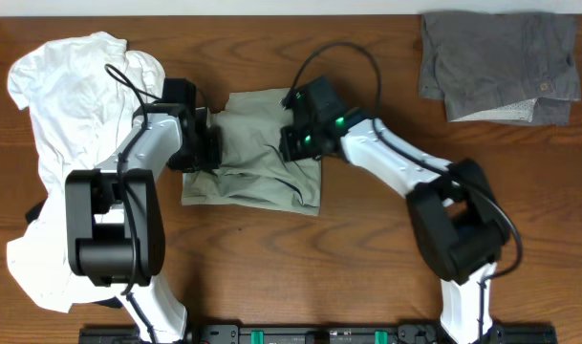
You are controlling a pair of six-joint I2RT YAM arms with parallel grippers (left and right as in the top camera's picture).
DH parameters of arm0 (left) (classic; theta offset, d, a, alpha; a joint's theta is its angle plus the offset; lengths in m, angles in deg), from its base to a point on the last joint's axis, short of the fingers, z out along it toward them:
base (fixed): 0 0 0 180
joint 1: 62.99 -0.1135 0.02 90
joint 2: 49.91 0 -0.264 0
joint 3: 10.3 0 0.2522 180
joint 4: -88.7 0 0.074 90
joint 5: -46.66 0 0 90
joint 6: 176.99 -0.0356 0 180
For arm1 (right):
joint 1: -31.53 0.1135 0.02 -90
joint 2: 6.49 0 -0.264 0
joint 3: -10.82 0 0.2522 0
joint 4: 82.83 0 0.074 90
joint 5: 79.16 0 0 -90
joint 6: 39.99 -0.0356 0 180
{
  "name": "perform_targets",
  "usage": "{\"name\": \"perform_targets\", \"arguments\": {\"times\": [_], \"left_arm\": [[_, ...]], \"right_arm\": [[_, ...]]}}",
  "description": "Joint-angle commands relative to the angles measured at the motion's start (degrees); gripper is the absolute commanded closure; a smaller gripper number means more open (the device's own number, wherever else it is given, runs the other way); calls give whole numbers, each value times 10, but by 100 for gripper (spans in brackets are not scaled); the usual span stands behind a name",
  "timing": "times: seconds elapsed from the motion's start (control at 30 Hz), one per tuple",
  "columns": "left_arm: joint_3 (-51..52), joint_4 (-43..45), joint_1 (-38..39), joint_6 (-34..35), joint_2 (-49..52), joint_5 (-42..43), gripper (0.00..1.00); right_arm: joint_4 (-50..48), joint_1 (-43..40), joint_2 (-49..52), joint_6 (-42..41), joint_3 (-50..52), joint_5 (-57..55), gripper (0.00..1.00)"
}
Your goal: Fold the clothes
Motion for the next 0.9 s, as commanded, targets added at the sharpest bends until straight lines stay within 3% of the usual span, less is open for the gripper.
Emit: {"name": "perform_targets", "arguments": {"times": [0.0, 0.17, 0.3, 0.53, 0.87], "left_arm": [[1, -17, -3, 7, -60, -29, 53], [1, -34, -3, 19, -160, -29, 39], [1, -34, -7, 19, -231, -29, 35], [1, -34, -32, 19, -307, -29, 35], [1, -34, -39, 19, -294, -29, 35]], "right_arm": [[-7, 12, 19, -19, -3, 55, 99], [-8, -1, 17, -19, -7, 75, 99], [19, -23, 10, -3, -22, 123, 98], [169, -70, -23, 98, -78, 151, 66], [293, -36, -23, 207, -93, 40, 41]]}}
